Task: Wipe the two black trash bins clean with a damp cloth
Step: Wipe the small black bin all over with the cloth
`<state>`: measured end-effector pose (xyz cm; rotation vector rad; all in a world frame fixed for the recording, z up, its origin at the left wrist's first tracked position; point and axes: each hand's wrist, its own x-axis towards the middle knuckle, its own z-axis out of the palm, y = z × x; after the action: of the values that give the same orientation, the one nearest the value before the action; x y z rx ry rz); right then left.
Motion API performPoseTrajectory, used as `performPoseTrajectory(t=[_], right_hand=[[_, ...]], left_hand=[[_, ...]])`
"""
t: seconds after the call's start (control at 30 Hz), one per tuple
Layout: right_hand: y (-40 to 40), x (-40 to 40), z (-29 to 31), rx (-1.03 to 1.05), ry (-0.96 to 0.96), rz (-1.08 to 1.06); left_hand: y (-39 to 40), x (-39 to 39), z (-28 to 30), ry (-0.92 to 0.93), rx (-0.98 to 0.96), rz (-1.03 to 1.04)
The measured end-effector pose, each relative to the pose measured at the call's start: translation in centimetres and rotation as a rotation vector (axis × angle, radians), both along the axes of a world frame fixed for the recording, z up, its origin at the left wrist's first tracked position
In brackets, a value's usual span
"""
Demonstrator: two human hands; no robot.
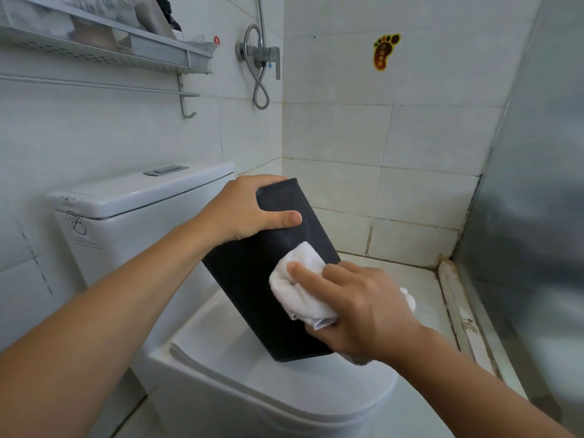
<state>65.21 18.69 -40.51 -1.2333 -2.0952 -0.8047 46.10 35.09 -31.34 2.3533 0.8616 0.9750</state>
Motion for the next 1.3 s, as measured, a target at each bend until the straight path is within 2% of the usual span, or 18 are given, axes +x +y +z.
performPoseTrajectory(t=[0.1, 0.23, 0.33, 0.5, 0.67, 0.83, 1.0, 1.3], right_hand=[[0.8, -1.1, 1.6, 0.004, -0.093, -0.05], [1.1, -1.8, 2.7, 0.014, -0.049, -0.105], [0.1, -1.3, 1.5, -0.053, -0.015, -0.052], [-1.9, 0.8, -1.1, -0.185, -0.093, -0.029], [-1.9, 0.6, -1.0, -0.171, -0.091, -0.049], [0.2, -1.3, 1.1, -0.088, 0.005, -0.086], [1.5, -2.6, 2.7, -0.025, 0.024, -0.124], [-1.7, 1.9, -0.1, -0.197, 0.154, -0.065]], left_hand=[[-0.2, 0.6, 0.4, 0.073, 0.032, 0.03], [-0.6, 1.3, 0.6, 0.103, 0.051, 0.046], [-1.1, 1.5, 0.8, 0.136, 0.055, 0.026], [-0.6, 1.4, 1.0, 0.116, 0.029, 0.078], [-0.8, 1.1, 0.8, 0.108, 0.036, 0.118], [-0.6, 0.2, 0.3, 0.104, 0.026, 0.142], [-0.9, 0.4, 0.1, 0.099, 0.045, 0.129], [-0.2, -0.8, 0.2, 0.049, -0.007, 0.121]])
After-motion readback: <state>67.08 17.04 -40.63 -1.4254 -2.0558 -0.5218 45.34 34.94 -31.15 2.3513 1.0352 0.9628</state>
